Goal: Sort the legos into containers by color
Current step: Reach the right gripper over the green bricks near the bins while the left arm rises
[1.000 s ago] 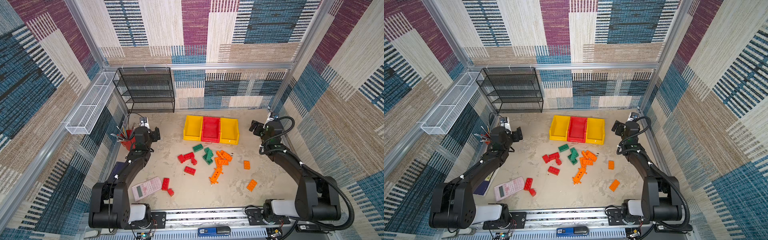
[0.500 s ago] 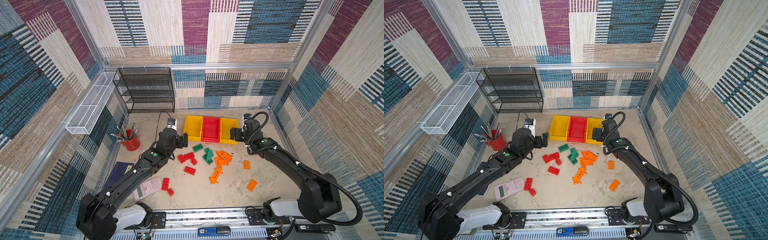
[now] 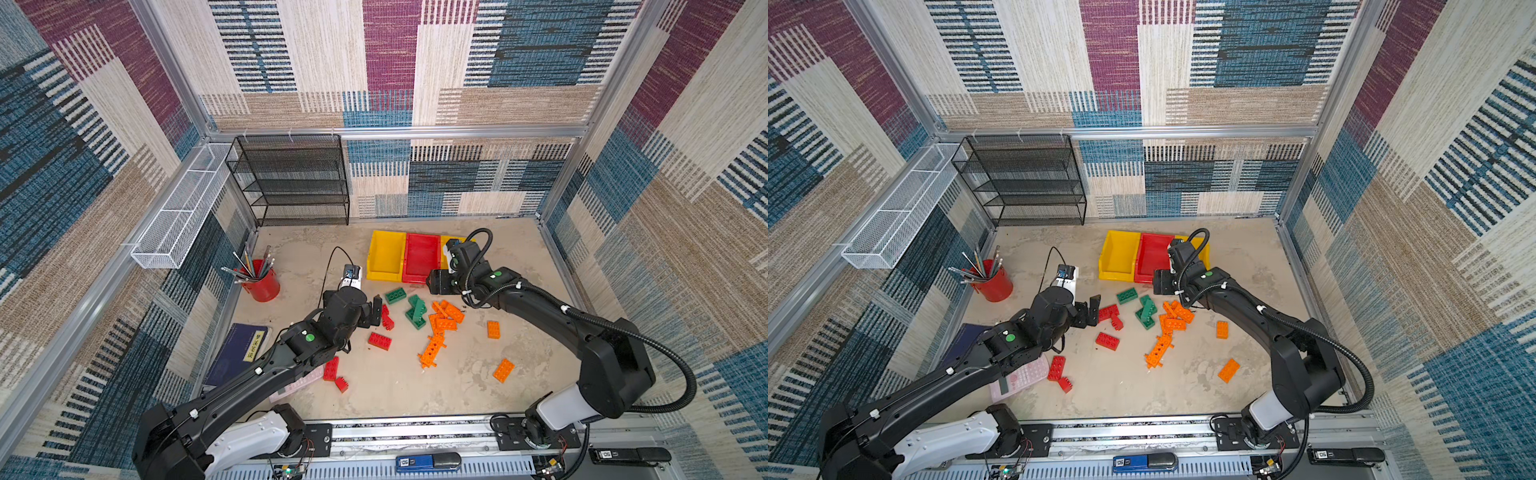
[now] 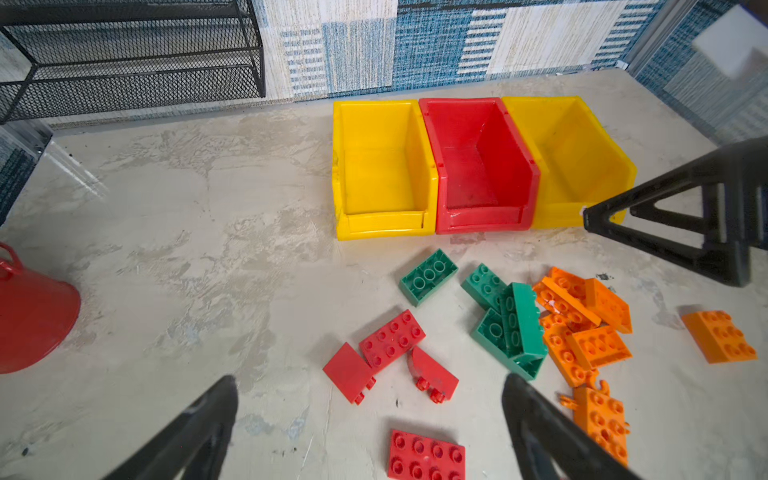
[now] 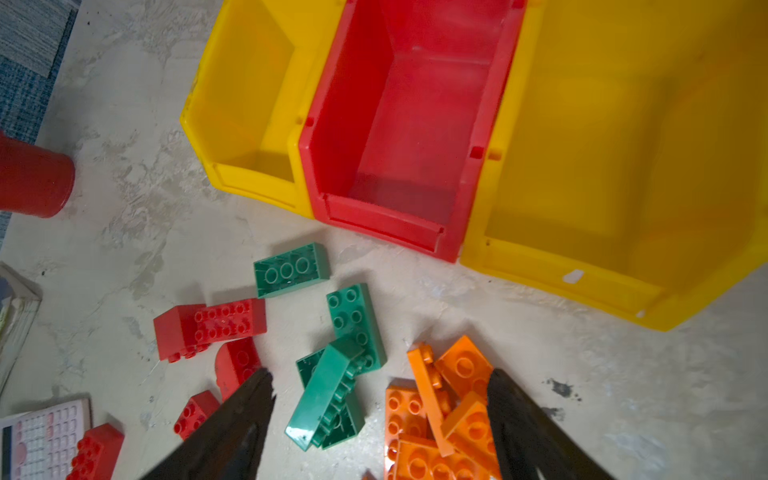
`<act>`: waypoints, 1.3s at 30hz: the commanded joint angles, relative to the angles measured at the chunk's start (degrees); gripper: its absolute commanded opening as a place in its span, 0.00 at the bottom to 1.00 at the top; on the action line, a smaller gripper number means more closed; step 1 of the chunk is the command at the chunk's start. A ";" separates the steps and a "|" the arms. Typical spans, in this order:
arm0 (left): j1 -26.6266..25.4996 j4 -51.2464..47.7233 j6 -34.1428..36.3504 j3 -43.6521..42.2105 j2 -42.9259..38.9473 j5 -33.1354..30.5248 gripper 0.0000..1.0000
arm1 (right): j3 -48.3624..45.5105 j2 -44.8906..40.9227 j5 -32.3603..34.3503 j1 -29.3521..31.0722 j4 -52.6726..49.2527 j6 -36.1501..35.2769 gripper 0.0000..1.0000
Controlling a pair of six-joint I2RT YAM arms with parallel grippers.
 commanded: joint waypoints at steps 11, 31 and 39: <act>-0.01 3.74 -0.77 -3.52 -2.50 0.84 0.99 | 10.27 13.24 3.82 7.23 -13.08 11.29 0.71; 0.35 6.41 -0.63 -5.42 -4.33 0.84 0.99 | 14.96 20.34 2.04 7.93 -14.30 12.29 0.53; 0.85 8.57 2.25 -1.73 0.51 1.56 0.99 | 15.53 21.30 1.13 7.93 -15.31 11.41 0.48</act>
